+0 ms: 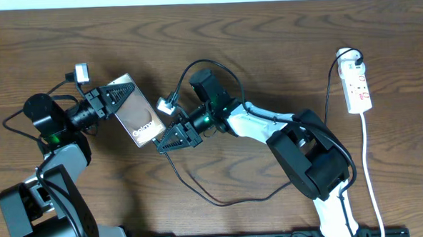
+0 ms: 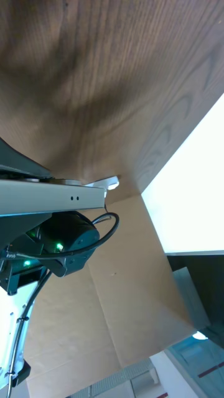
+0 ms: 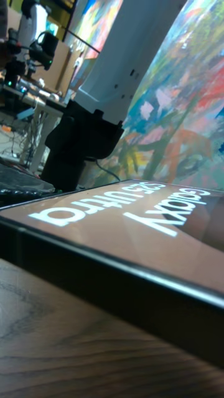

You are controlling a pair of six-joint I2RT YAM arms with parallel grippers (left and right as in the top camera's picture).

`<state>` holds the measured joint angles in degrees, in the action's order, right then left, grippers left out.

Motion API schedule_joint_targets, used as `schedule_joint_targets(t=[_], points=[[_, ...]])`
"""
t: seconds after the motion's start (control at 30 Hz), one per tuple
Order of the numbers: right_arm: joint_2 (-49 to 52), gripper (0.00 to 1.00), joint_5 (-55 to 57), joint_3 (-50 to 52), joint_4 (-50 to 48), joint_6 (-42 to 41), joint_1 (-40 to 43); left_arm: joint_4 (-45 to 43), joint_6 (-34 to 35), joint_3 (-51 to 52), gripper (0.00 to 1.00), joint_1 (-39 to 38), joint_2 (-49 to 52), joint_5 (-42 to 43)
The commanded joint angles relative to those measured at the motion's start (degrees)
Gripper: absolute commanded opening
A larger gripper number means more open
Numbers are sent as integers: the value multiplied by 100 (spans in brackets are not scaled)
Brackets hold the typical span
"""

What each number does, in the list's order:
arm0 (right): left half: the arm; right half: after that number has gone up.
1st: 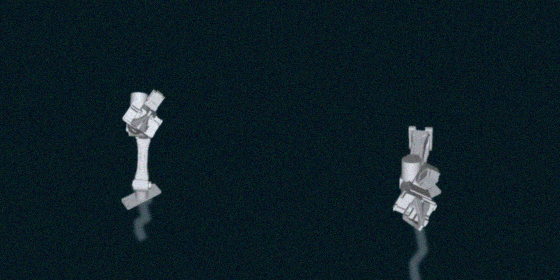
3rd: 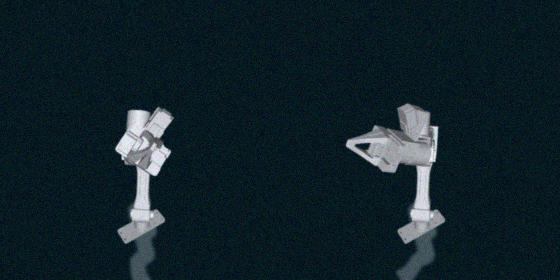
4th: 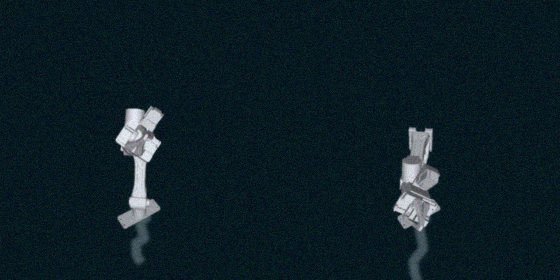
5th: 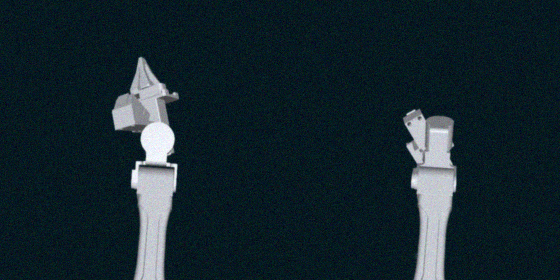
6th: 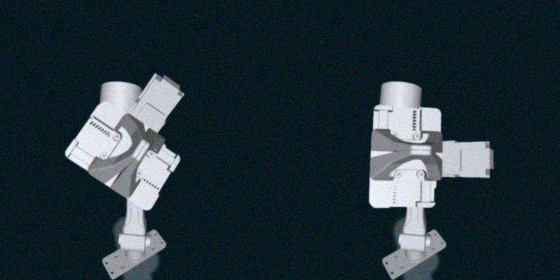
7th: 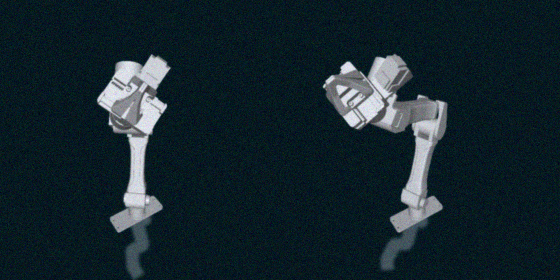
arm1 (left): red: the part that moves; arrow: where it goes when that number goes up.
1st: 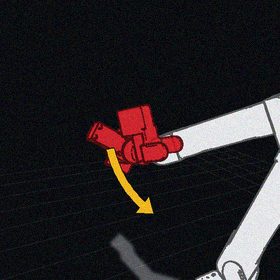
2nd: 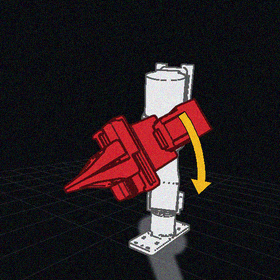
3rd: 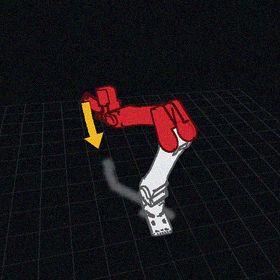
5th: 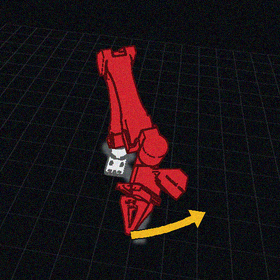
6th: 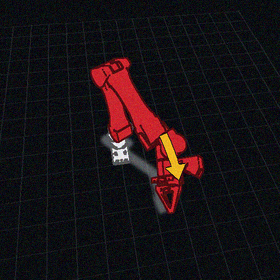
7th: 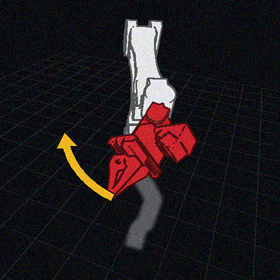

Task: Plug charger to phone and switch on socket
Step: 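Push the plug into the phone's port with the right gripper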

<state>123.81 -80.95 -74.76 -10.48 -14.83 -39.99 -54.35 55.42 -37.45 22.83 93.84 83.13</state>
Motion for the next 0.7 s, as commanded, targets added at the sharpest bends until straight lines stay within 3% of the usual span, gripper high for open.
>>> schedule_joint_targets(t=[0.0, 0.67], points=[[35, 1, 354, -83, -199, -304, 22, 0, -94, -15, 8, -68, -103, 496], [35, 1, 973, -83, -1043, -1349, 20, 0, -98, -15, 8, -68, -103, 494]])
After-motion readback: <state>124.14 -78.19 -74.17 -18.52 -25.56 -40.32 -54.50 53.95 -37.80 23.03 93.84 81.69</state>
